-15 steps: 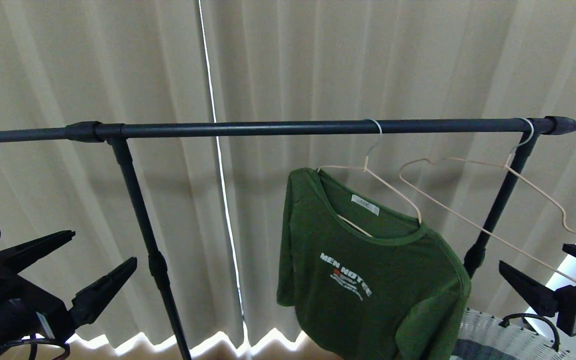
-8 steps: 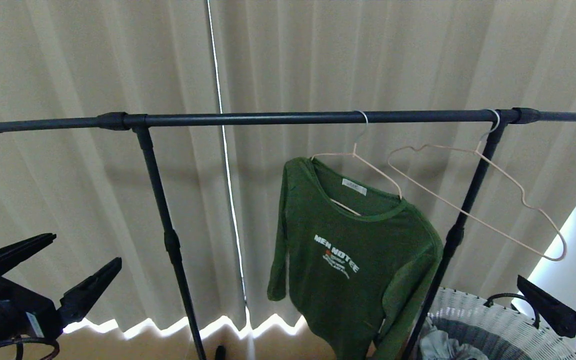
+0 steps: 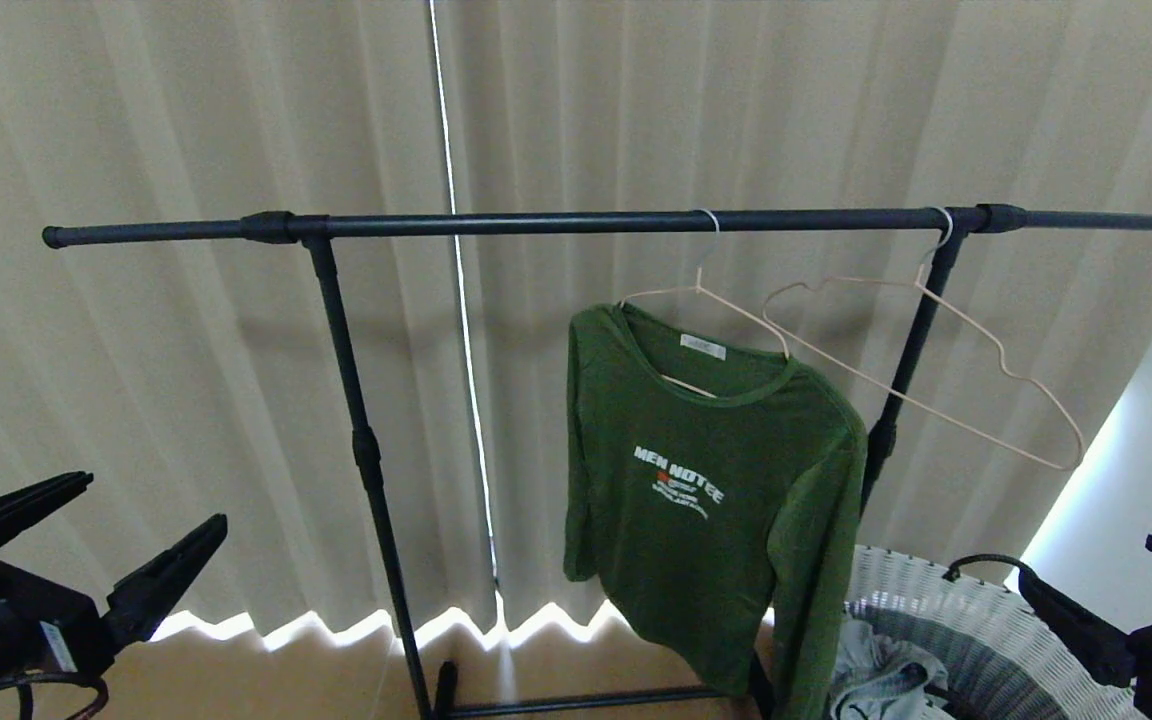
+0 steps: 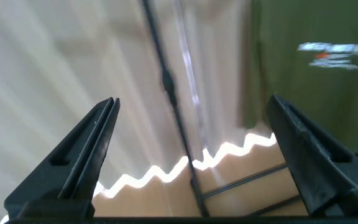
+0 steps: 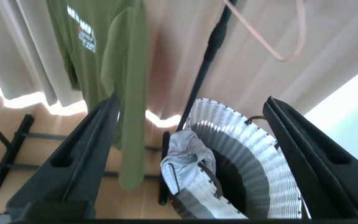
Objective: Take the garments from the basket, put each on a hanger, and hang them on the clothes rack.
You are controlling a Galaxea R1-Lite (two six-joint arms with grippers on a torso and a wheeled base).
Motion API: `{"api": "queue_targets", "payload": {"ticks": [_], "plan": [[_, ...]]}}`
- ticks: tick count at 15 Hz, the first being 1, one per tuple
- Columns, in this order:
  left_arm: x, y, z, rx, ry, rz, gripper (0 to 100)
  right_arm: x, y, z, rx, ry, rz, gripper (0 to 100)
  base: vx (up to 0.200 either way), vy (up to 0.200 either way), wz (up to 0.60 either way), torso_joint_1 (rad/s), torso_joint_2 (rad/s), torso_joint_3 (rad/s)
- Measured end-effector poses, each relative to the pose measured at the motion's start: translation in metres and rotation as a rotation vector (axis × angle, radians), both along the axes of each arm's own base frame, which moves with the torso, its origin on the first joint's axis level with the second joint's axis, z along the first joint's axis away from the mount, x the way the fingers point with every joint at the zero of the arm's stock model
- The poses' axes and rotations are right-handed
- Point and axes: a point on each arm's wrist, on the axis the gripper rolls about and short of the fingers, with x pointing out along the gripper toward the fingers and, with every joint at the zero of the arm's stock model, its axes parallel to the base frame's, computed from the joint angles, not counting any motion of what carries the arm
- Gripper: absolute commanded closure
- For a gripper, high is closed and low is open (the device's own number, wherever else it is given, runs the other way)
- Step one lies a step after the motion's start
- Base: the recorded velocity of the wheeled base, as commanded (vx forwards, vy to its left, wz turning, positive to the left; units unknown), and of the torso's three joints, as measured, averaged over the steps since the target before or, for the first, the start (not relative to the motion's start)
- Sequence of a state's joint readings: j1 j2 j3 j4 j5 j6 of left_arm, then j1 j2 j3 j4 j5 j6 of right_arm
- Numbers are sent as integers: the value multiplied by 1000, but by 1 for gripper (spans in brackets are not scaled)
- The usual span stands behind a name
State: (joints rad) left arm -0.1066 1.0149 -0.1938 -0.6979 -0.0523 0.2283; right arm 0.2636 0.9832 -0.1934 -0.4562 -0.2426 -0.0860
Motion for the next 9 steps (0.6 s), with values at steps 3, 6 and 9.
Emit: {"api": "queue_targets", "payload": {"ticks": [3,6,9], "plan": [[-2,8,0,-9,-7,65,0,2,-1,0,-2,1,-13,0,0,0,0,0,0,0],[-4,18,2,-23,-18,156,0,3,-4,-1,-6,11,-45,0,0,0,0,0,0,0],[-7,20,-2,-17,-7,168,0,4,-5,-5,-17,32,-50,0,0,0,0,0,0,0]]}}
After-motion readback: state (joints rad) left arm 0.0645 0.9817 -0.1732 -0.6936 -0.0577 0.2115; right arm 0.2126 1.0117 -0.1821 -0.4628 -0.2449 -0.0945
